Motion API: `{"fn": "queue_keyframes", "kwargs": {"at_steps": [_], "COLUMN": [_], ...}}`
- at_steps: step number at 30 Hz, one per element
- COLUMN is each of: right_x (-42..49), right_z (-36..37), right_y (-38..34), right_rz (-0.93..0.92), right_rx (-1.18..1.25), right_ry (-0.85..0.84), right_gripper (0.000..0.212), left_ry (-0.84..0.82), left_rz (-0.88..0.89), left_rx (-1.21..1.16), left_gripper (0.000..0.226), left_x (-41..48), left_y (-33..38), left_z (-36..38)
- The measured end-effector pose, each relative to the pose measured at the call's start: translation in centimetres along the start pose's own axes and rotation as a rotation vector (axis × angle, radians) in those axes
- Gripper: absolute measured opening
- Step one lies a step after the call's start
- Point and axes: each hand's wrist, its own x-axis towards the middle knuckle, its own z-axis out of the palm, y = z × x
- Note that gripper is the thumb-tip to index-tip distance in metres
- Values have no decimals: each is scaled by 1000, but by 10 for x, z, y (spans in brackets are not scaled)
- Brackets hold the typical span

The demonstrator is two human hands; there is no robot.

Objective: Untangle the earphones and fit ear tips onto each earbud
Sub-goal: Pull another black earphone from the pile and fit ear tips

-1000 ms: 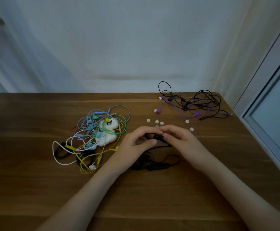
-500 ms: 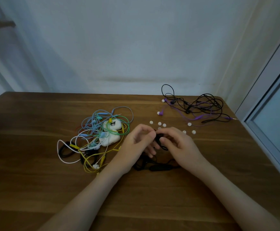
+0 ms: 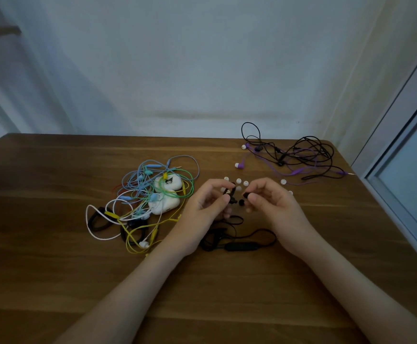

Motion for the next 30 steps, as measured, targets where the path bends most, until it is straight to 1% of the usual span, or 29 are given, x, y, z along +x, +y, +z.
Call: {"fn": "queue_keyframes", "kwargs": {"at_steps": [3, 7, 9, 12, 13, 16, 17, 21, 24, 30], "right_x": [0, 0, 0, 2, 2, 2, 2, 2, 3, 3], "right_z": [0, 0, 1, 3, 3, 3, 3, 3, 3, 1], "right_y": [2, 2, 3, 4, 4, 2, 2, 2, 4, 8], "right_rz": [29, 59, 76, 97, 106, 141, 153, 194, 223, 277], "right_rx": [70, 79, 82, 143, 170, 222, 228, 239, 247, 67], "right_ry": [-30, -90, -103, -56, -43, -45, -49, -57, -45, -93], "right_gripper": [18, 21, 21, 18, 17, 17, 17, 16, 15, 14], "left_ry": [-24, -48, -69, -45, -31, -32, -42, -96, -129, -130], "left_rz": [-9, 15, 19, -27, -49, -88, -91, -76, -62, -96], "left_rx": [-64, -84, -79, -118, -136, -142, -132, -70, -45, -91], "left_gripper": [23, 24, 32, 49, 47, 28, 25, 27, 24, 18], "left_x": [0, -1, 0, 2, 3, 3, 2, -1, -2, -3], "left_y": [0, 0, 0, -4, -5, -4, -3, -1, 0, 0], "left_z": [0, 2, 2, 2, 2, 3, 3, 1, 1, 3]}}
